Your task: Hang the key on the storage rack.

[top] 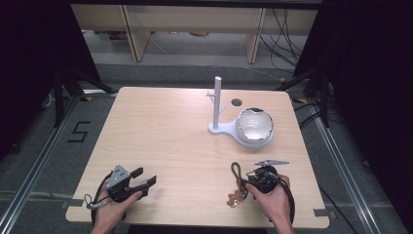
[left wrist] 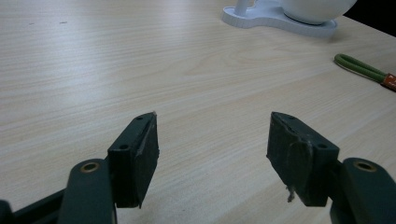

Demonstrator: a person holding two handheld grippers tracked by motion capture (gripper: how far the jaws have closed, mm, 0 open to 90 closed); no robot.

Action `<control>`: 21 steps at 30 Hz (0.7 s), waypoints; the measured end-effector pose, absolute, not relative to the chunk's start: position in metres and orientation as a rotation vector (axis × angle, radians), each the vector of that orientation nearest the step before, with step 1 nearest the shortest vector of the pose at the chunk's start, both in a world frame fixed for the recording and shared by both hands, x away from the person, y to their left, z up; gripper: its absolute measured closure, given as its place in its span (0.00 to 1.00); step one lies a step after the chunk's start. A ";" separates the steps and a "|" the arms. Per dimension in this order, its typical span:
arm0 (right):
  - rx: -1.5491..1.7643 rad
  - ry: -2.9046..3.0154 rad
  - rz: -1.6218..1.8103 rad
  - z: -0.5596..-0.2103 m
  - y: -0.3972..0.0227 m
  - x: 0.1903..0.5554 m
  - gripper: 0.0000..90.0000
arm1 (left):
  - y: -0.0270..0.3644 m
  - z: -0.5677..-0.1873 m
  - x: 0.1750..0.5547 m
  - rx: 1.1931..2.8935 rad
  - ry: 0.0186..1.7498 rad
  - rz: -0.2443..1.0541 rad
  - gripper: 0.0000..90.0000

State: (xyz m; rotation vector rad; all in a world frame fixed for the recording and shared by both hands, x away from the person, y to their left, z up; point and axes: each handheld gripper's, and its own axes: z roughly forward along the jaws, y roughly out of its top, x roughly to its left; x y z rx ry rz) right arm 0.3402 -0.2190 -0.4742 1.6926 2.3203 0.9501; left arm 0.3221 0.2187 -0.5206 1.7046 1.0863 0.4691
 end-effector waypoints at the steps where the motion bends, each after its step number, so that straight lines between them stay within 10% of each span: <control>1: 1.693 2.320 0.950 -0.474 -0.219 0.340 0.67 | 0.219 -0.521 0.322 1.705 1.086 0.469 0.37; 21: 1.784 2.408 0.782 -0.462 -0.221 0.367 0.79 | 0.219 -0.519 0.323 1.714 1.073 0.471 0.37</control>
